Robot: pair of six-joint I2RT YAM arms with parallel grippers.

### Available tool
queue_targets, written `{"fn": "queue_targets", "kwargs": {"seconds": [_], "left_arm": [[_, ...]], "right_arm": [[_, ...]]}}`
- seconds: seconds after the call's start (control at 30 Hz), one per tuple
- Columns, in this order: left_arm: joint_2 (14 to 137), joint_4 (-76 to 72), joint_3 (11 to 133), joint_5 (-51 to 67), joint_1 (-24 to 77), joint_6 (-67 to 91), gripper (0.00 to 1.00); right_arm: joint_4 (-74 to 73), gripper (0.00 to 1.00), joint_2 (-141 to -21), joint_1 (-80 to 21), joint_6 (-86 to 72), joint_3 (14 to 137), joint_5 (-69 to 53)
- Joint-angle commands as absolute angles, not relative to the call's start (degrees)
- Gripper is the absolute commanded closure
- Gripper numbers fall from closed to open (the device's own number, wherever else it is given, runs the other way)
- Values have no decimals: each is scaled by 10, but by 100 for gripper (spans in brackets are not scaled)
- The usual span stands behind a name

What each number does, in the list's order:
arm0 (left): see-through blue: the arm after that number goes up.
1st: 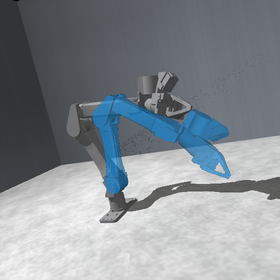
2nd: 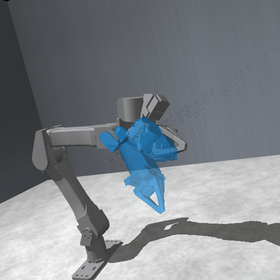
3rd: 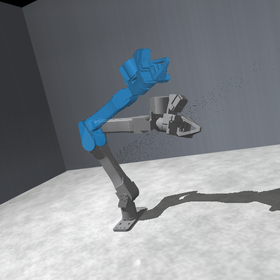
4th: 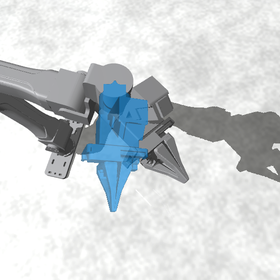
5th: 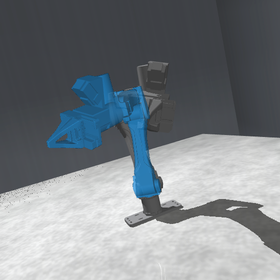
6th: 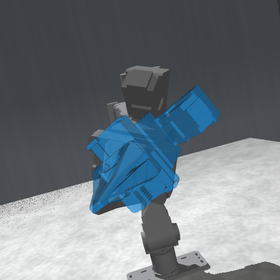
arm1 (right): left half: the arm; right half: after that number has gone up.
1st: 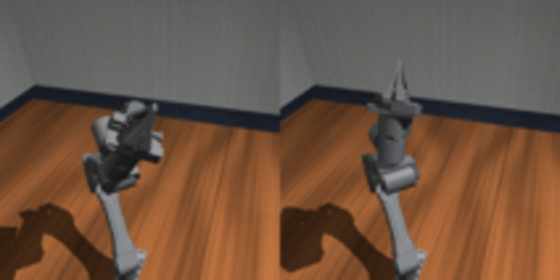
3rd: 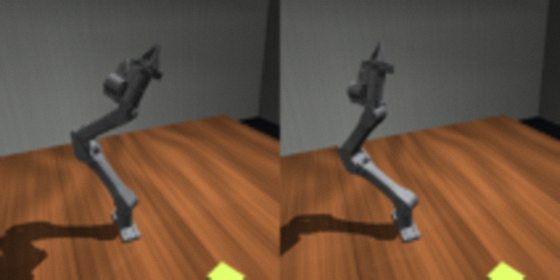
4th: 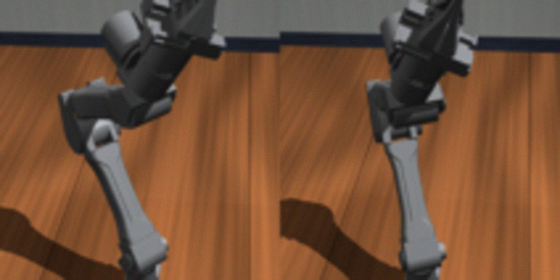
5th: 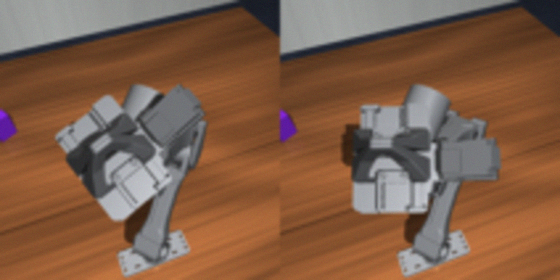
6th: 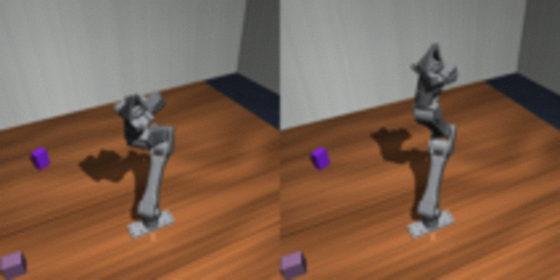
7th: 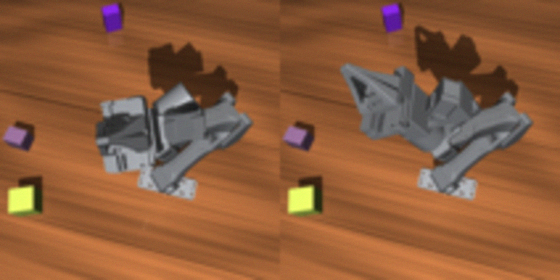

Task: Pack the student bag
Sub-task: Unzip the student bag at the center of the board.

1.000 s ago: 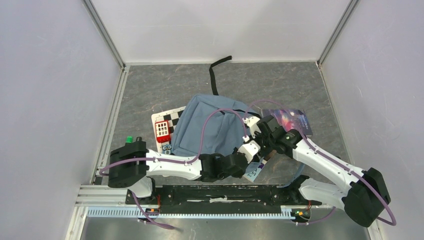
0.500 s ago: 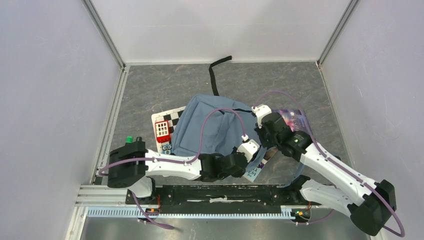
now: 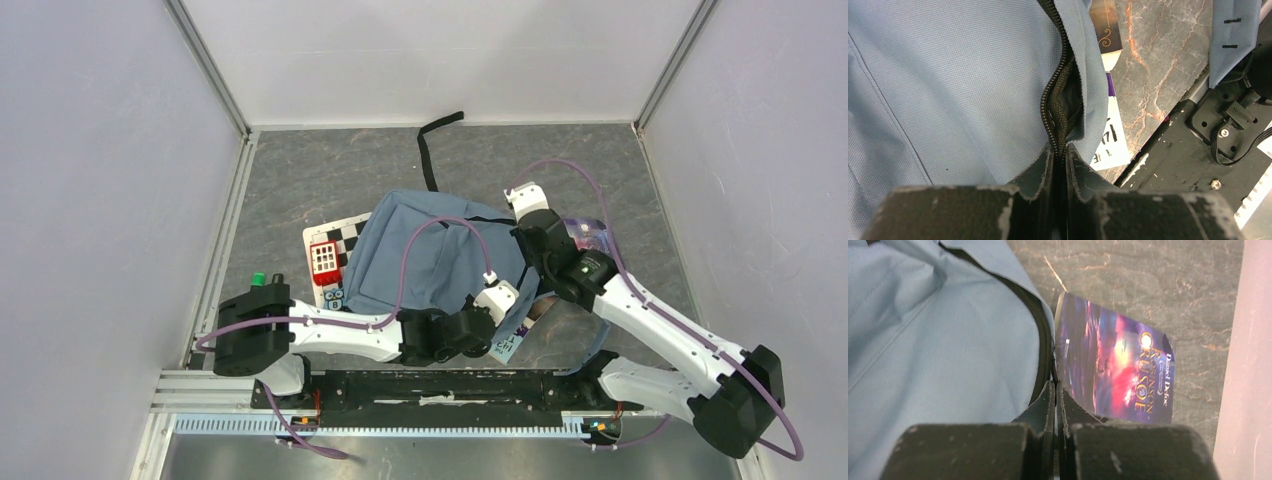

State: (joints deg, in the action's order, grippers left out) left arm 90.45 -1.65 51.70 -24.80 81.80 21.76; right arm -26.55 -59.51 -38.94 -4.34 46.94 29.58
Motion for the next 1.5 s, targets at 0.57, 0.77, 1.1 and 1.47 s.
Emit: {"fn": "queue_targets", "kwargs": {"seconds": [0.57, 0.77, 1.1, 1.47], "left_arm": [[886, 60, 530, -303, 849, 231, 95], [867, 109, 611, -352, 837, 266, 29], [913, 67, 688, -305, 726, 384, 7], [1051, 124, 817, -301, 717, 377, 25]], "right_arm": [[-25, 100, -778, -277, 21, 580, 45], [-36, 100, -762, -277, 12, 574, 36], [-54, 100, -742, -277, 1, 561, 31], [-67, 100, -738, -274, 10, 575, 25]]}}
